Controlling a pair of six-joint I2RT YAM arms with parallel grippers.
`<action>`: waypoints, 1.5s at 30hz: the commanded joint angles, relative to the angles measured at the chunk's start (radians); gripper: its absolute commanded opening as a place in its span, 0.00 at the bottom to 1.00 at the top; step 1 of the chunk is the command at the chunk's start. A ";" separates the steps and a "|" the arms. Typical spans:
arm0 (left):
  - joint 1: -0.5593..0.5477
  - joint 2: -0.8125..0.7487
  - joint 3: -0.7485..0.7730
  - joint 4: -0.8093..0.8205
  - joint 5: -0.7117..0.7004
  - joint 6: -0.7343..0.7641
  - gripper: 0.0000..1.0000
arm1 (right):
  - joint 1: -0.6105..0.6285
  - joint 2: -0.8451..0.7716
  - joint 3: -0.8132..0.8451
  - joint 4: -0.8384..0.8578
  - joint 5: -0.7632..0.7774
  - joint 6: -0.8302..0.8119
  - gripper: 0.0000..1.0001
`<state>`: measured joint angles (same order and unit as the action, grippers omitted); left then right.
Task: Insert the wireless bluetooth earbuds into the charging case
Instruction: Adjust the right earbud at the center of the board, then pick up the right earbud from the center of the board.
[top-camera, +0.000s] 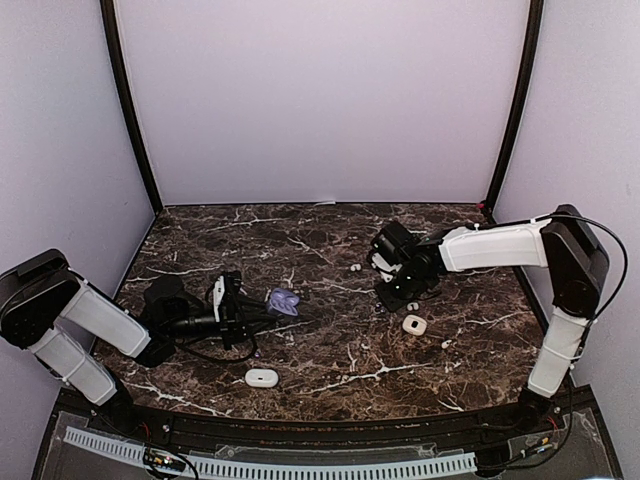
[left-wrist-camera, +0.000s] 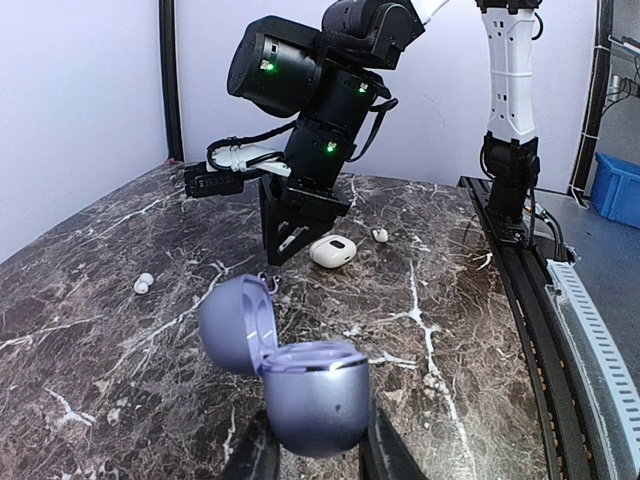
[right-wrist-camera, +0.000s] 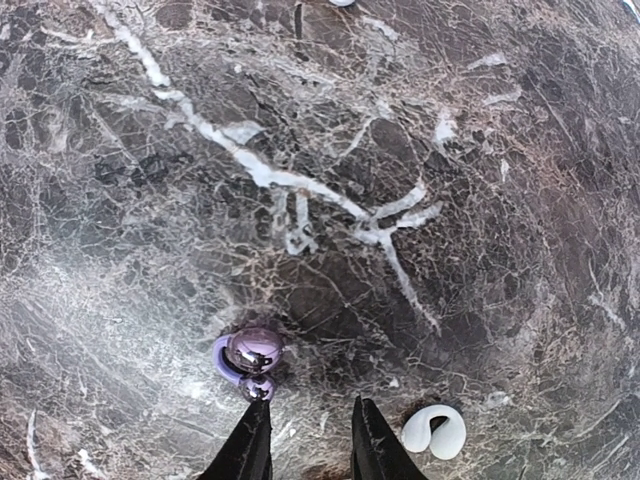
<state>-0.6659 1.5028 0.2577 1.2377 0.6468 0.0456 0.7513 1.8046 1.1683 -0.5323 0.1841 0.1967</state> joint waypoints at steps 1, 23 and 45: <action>-0.003 -0.022 0.005 0.008 0.013 0.005 0.22 | -0.008 -0.019 -0.009 -0.003 0.006 0.011 0.27; -0.003 -0.018 0.006 0.008 0.014 0.007 0.22 | -0.007 0.071 0.070 0.012 -0.047 -0.057 0.39; -0.003 -0.019 0.005 0.007 0.015 0.006 0.22 | -0.044 0.231 0.268 -0.035 -0.261 -0.269 0.38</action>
<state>-0.6659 1.5028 0.2577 1.2377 0.6476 0.0456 0.7307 1.9869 1.3937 -0.5423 -0.0124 -0.0814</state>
